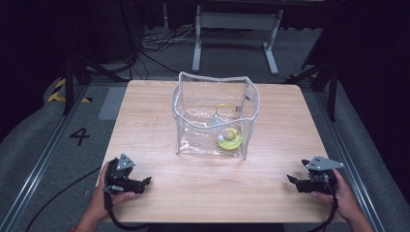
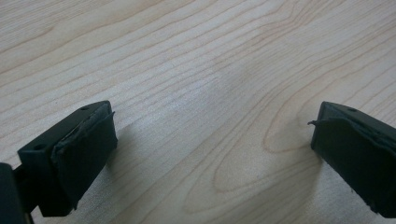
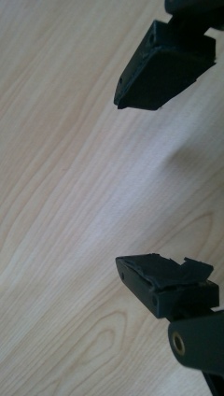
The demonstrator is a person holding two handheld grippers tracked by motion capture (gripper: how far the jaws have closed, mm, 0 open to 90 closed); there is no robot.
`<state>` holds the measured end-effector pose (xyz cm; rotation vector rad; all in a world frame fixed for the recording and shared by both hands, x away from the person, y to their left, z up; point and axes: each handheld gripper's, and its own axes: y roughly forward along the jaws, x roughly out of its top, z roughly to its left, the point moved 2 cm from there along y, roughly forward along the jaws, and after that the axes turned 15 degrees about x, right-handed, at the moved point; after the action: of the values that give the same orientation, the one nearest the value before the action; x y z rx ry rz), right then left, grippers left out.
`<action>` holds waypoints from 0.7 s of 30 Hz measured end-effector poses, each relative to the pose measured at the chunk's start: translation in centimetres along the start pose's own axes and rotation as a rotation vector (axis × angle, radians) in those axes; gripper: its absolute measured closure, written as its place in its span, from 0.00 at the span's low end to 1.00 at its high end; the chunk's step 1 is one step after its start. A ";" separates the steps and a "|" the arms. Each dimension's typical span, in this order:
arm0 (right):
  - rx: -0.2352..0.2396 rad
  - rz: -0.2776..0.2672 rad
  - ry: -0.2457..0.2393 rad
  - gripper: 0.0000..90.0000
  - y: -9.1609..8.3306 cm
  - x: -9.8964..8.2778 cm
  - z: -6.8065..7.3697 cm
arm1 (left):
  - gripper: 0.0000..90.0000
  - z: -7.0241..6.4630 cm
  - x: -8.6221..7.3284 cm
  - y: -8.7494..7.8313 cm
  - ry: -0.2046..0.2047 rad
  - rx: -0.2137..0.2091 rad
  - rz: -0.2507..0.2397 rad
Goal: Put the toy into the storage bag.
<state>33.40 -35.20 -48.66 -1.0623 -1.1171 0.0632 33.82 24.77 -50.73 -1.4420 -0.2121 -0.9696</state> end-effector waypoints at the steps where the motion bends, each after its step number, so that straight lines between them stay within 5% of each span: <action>1: 0.002 -0.007 0.014 0.21 0.0 -0.4 0.0 | 0.01 0.0 0.0 0.0 0.000 0.000 0.000; 6: -0.029 -0.047 0.069 0.22 -0.5 -2.0 0.0 | 0.01 0.0 0.0 0.0 0.000 0.000 0.000; 16: -0.001 -0.087 0.219 0.19 -1.2 -4.5 -0.8 | 0.01 0.0 0.0 0.0 0.000 0.001 0.000; 21: -0.008 -0.088 0.229 0.18 -1.1 -4.4 -0.7 | 0.01 -0.1 -0.1 -0.1 -0.008 0.007 0.008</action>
<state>31.28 -38.64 -50.96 -0.9987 -0.9549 -0.1300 33.66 24.73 -50.70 -1.4396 -0.2148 -0.9558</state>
